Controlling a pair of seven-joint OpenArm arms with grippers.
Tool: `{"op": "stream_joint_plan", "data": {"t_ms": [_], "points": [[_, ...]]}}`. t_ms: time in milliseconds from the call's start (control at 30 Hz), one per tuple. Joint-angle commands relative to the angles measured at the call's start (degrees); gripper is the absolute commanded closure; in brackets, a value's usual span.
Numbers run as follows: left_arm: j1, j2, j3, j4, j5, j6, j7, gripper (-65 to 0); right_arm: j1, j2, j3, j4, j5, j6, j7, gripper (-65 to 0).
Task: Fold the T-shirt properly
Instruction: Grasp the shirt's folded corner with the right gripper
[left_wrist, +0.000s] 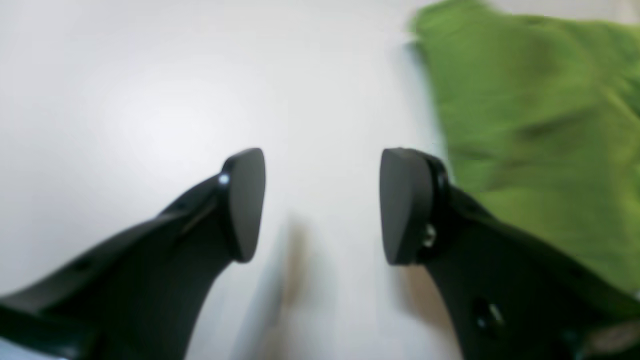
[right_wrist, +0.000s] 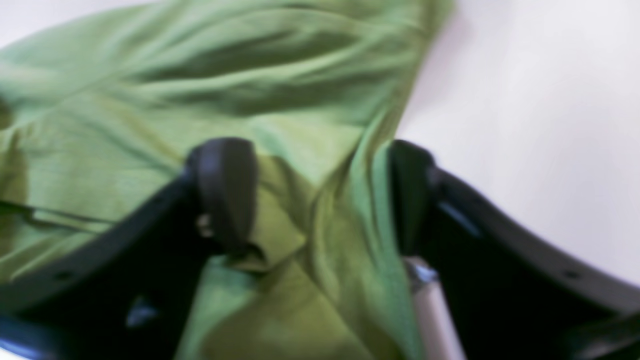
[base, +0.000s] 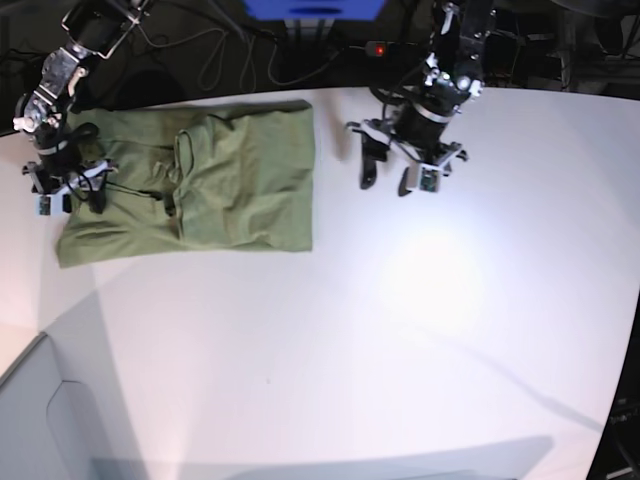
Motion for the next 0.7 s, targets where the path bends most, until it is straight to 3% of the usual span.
{"op": "stream_joint_plan", "data": {"t_ms": [0,167,200,667], "points": [[-0.1,0.0,-0.2,0.9,-0.2,-0.2,-1.5,-35.1,-0.5,0.0,-1.2,-0.3,-1.9,2.7,-4.6,-22.3],[-0.1,0.0,-0.3,0.9,-0.2,-0.2,-1.3,-35.0,-1.0,0.2,-6.8,-0.2,-1.9,2.7,-4.6,-1.1],[-0.1,0.0,-0.3,0.9,-0.2,-0.2,-1.2,-35.0,-1.0,0.2,-7.3,-0.2,-1.9,2.7,-4.6,0.0],[-0.1,1.6,0.0,0.9,-0.2,-0.2,-1.2,-35.0,-2.0,-2.1,-7.8,14.7,-1.7,2.9,-4.6,0.0]]}}
